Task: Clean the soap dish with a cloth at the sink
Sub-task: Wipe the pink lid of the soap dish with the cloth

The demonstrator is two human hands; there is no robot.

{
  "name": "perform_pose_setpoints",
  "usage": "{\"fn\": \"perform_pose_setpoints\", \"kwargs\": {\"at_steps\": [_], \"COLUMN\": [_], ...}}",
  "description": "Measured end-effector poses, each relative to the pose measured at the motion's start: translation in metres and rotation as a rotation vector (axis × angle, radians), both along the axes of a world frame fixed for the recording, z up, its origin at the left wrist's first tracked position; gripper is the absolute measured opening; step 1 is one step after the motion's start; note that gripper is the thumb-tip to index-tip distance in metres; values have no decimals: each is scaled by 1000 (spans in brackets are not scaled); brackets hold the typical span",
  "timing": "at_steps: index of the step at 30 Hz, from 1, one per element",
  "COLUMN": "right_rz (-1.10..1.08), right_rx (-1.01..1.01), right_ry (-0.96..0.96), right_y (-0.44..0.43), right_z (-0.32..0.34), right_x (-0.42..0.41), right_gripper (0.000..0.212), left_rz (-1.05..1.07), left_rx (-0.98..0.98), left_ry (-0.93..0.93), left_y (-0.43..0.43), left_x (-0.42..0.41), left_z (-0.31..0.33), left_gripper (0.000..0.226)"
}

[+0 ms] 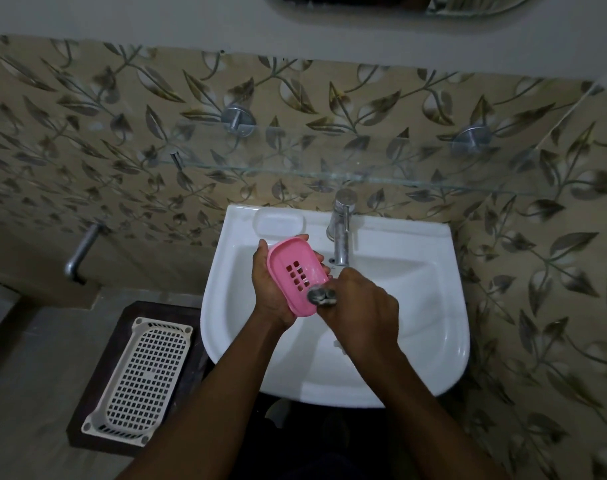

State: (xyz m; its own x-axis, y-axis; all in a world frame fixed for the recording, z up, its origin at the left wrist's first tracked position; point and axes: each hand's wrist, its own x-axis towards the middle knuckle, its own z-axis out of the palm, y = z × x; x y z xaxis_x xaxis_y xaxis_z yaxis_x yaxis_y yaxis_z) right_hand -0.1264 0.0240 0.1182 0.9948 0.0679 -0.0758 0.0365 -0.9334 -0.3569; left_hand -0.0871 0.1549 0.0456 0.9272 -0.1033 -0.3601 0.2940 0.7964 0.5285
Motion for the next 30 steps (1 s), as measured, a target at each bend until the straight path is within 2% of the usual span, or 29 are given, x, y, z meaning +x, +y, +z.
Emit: {"fn": "perform_pose_setpoints", "kwargs": {"at_steps": [6, 10, 14, 21, 30], "right_rz": [-4, -136, -91, -75, -80], "right_rx": [-110, -29, 72, -11, 76], "right_ry": [-58, -53, -122, -76, -131], "right_y": [7, 8, 20, 8, 21], "right_z": [-4, -5, -4, -13, -6], "right_x": [-10, 0, 5, -6, 10], "right_gripper": [38, 39, 39, 35, 37], "left_rz": [17, 51, 74, 101, 113], "left_rx": [11, 19, 50, -5, 19], "left_ry": [14, 98, 145, 90, 142], "left_y": [-4, -10, -15, -8, -18], "left_x": [1, -2, -1, -3, -2], "left_z": [0, -3, -3, -6, 1], "left_gripper": [70, 71, 67, 71, 63]}}
